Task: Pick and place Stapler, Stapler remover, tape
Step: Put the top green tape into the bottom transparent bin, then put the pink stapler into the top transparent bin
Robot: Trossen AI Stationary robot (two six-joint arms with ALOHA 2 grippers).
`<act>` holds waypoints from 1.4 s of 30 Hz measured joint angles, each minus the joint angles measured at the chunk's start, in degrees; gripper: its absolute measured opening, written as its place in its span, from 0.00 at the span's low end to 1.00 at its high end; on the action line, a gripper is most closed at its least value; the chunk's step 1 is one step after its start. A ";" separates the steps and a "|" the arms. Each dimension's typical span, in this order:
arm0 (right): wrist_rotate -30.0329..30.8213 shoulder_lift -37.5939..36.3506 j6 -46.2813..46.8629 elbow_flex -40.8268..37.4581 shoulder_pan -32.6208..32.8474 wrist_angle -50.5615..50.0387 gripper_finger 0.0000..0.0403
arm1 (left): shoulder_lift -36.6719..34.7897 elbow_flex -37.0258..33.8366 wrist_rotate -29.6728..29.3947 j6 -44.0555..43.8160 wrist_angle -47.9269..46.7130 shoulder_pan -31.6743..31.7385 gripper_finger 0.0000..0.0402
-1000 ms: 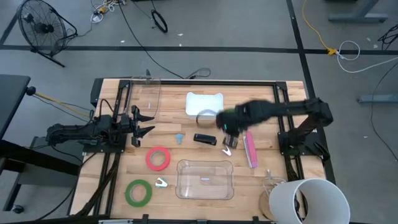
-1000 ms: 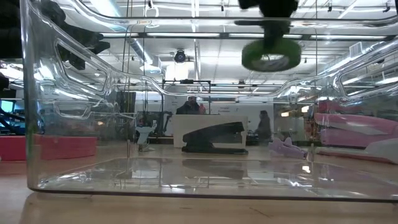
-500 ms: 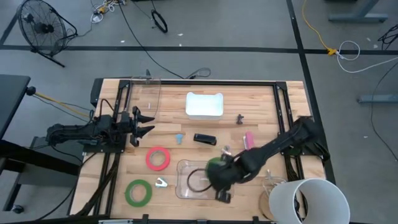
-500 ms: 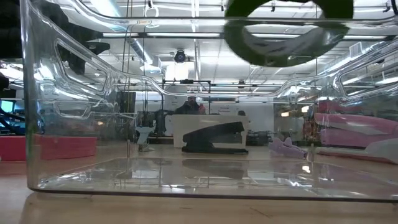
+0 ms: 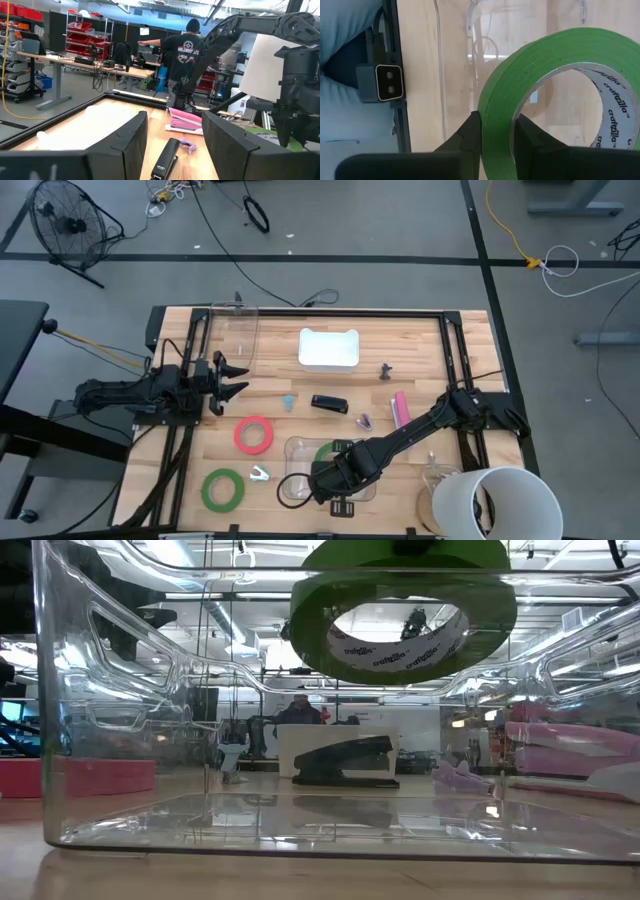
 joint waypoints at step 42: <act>17.63 -9.95 13.22 -0.73 -2.55 -23.47 0.48 | 0.00 -0.01 0.06 -0.02 -1.02 -0.02 0.48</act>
